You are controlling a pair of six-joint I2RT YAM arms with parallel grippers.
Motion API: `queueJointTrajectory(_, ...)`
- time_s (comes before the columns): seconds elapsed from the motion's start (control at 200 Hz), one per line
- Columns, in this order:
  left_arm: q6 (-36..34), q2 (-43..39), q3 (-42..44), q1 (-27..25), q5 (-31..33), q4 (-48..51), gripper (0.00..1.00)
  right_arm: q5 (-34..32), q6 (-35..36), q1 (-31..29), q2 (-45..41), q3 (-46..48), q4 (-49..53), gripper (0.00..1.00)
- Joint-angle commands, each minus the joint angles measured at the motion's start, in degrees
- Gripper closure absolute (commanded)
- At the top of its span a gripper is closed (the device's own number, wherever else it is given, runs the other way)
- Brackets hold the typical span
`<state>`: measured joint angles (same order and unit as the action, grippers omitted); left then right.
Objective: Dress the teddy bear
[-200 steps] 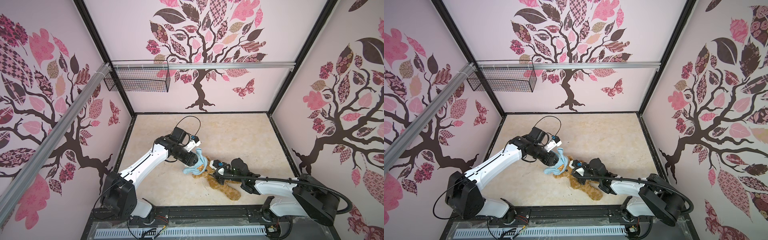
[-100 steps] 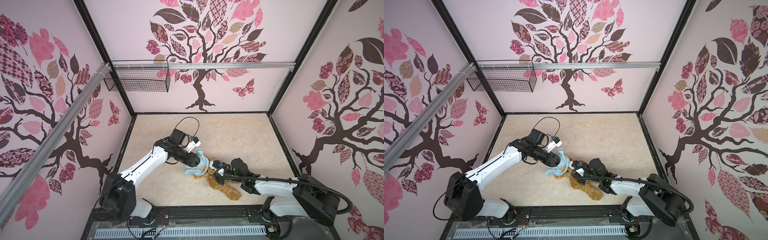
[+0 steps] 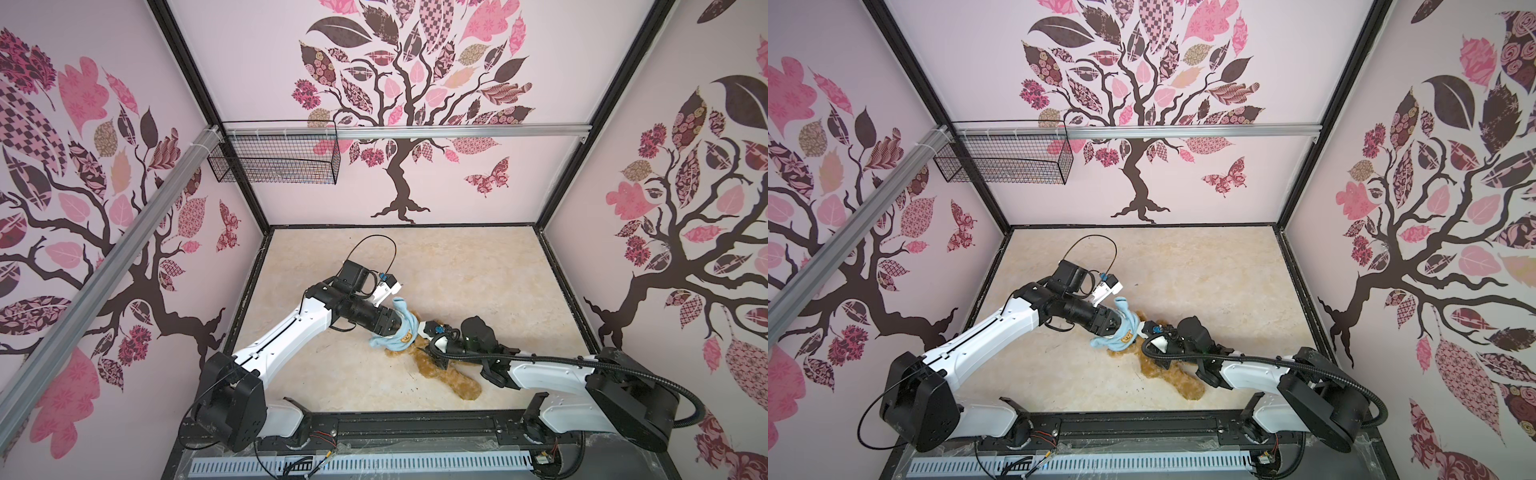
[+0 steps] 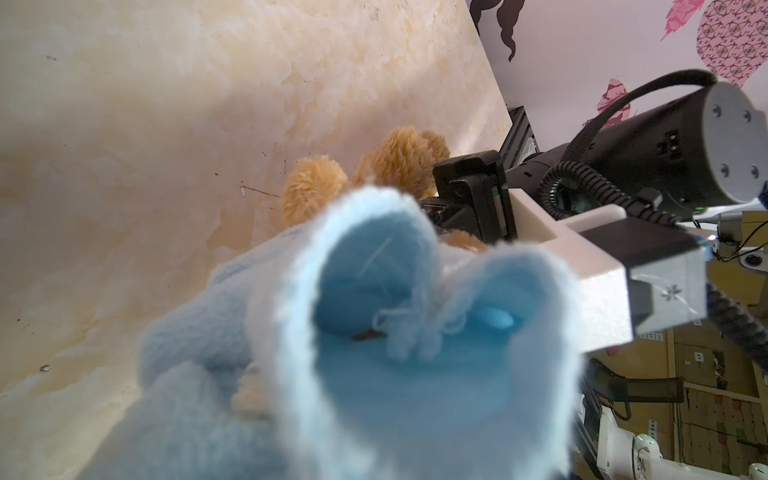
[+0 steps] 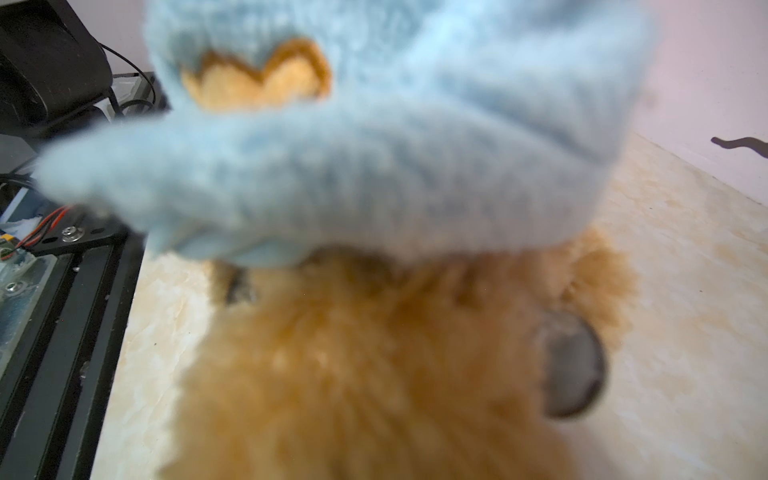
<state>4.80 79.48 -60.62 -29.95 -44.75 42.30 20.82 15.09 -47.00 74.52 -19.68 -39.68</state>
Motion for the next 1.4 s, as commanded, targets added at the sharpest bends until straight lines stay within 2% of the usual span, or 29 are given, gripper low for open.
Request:
queueJointTrajectory(0.0,1.0,1.4,2.3,-1.3,-1.4,-1.8,0.42,0.7,-1.0,-1.6,-0.1,-4.2,-3.3,1.00)
queueJointTrajectory(0.19,4.3,1.6,5.2,-3.0,-3.1,-6.5,0.38,-0.8,-3.5,-2.5,2.2,-6.0,-7.5,1.00)
queueJointTrajectory(0.355,6.1,1.6,7.4,-3.5,-5.5,-8.3,0.42,-4.5,-4.3,-2.6,2.8,-7.2,-8.2,1.00)
queueJointTrajectory(0.55,14.0,1.3,11.2,-3.8,-9.6,-18.0,0.61,-2.9,-1.9,-3.0,3.5,-4.8,-11.5,1.00)
queueJointTrajectory(0.635,13.2,1.3,10.3,-3.9,-9.6,-16.5,0.68,-4.5,0.4,-3.2,3.7,-4.4,-9.1,1.00)
queueJointTrajectory(0.73,11.5,0.6,9.5,-3.8,-9.0,-14.6,0.79,-9.3,1.5,-3.2,3.5,-3.7,-7.2,1.00)
queueJointTrajectory(0.87,11.3,-1.9,11.1,-1.9,-7.9,-17.8,0.93,-13.7,-2.4,-3.2,2.8,-2.7,-5.0,1.00)
queueJointTrajectory(0.935,10.7,-3.3,11.2,-1.0,-7.3,-19.2,1.00,-14.5,-6.0,-3.2,2.4,-2.1,-4.0,0.91)
queueJointTrajectory(1.03,8.2,-5.0,10.6,0.2,-5.9,-19.4,1.00,-14.7,-11.0,-3.2,0.8,-2.0,0.9,0.72)
queueJointTrajectory(1.155,2.9,-6.1,9.8,2.3,-2.5,-17.6,1.00,-16.2,-16.9,-3.2,-4.5,-3.1,12.6,0.54)
queueJointTrajectory(1.17,2.3,-6.3,9.7,2.4,-2.1,-17.3,1.00,-16.4,-17.6,-3.2,-5.4,-3.1,14.0,0.46)
queueJointTrajectory(1.195,1.0,-6.4,9.5,2.8,-1.3,-16.7,1.00,-16.9,-18.7,-3.2,-6.9,-3.2,16.2,0.41)
queueJointTrajectory(1.395,-4.7,-8.0,8.9,4.1,3.5,-15.1,1.00,-18.0,-24.8,-2.7,-17.2,-5.4,32.0,0.28)
